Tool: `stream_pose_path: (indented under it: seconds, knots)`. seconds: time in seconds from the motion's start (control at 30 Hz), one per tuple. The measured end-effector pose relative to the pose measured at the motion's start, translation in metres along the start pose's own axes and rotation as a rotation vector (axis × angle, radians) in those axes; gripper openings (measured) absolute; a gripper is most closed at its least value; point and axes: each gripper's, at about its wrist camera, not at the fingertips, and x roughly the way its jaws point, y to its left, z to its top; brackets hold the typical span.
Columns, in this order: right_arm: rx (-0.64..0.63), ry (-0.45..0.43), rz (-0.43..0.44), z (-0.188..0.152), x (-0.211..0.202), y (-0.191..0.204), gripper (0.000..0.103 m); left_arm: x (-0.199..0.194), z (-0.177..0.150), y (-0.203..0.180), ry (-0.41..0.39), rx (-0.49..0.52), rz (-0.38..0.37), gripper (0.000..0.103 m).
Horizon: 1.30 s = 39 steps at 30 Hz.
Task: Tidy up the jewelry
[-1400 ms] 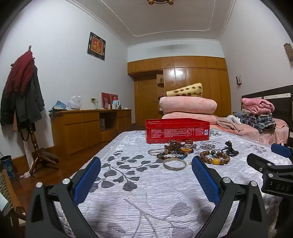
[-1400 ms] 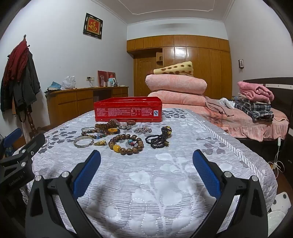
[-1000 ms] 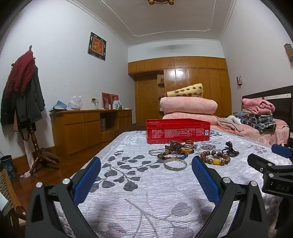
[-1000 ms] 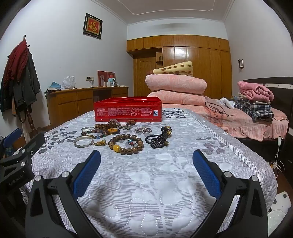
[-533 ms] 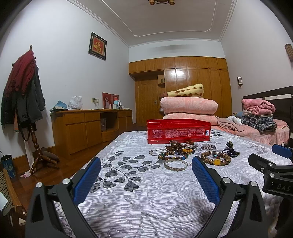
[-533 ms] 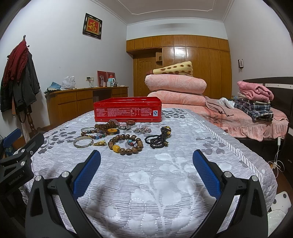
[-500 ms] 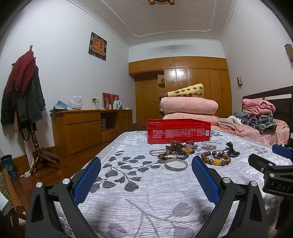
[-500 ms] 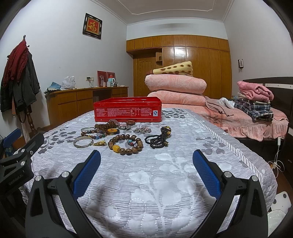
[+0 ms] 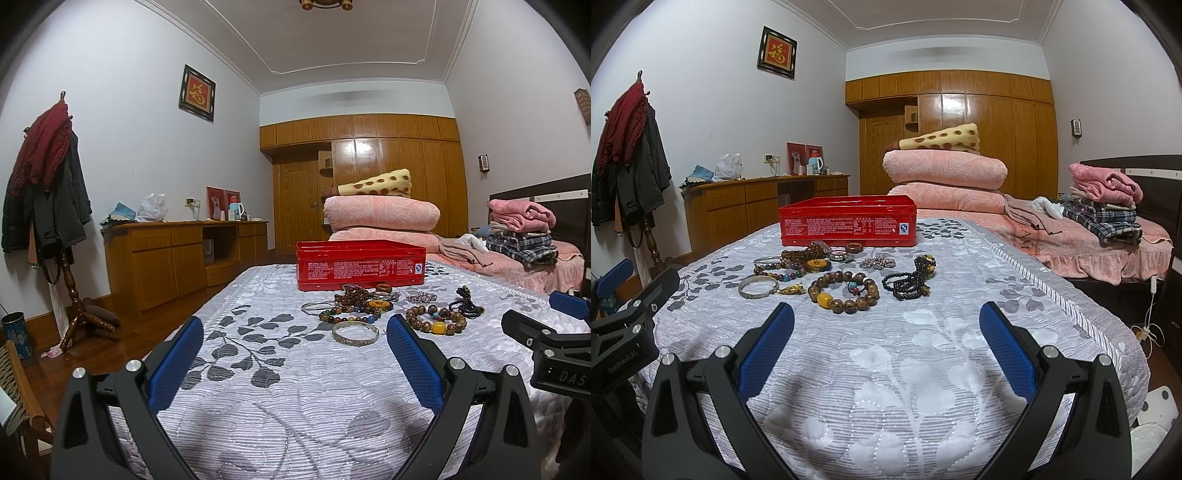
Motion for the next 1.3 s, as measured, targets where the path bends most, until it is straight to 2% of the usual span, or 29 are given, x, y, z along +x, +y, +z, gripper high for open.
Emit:
stream_pose_path:
  seconds: [1.3]
  knots:
    - [0.0, 0.001, 0.0, -0.0002, -0.0005, 0.0001, 0.097, 0.0009, 0.0004, 0.0031, -0.002, -0.001, 0.001, 0.097]
